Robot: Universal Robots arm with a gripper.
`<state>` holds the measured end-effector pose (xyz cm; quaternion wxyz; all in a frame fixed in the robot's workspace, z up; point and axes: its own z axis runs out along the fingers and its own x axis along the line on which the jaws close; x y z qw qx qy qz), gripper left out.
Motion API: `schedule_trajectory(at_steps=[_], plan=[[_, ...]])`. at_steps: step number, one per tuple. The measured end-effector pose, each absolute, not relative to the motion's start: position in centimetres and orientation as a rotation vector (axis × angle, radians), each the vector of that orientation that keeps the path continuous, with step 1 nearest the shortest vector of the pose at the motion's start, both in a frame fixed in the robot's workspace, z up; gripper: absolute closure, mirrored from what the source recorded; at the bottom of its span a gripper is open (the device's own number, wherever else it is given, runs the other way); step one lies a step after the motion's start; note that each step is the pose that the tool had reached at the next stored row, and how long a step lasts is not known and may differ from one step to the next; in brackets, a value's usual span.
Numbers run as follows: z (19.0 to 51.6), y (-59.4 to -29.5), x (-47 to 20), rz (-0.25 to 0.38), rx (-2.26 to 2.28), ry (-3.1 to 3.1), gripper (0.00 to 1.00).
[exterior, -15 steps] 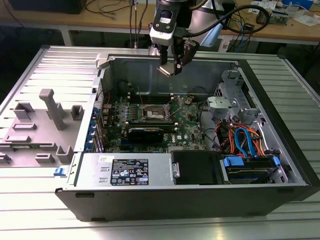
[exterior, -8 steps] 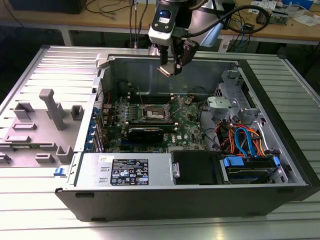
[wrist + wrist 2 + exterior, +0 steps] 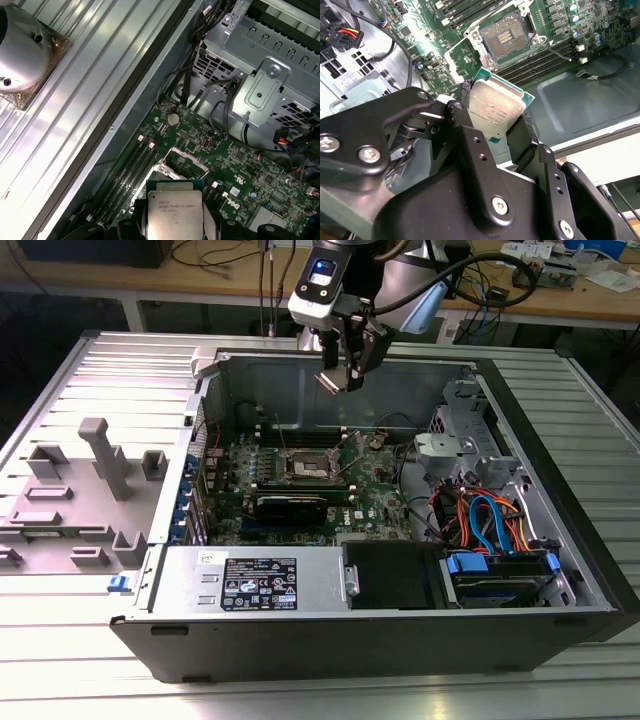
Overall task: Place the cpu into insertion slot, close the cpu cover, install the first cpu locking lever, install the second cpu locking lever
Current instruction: 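Place the cpu into insertion slot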
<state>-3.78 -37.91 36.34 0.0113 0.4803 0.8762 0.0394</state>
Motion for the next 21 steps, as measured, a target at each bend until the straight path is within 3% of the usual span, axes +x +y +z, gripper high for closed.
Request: schedule_trajectory(at_steps=[21], plan=[[36.14, -38.32, -3.85, 0.119, 1.650, 2.638, 0.46]])
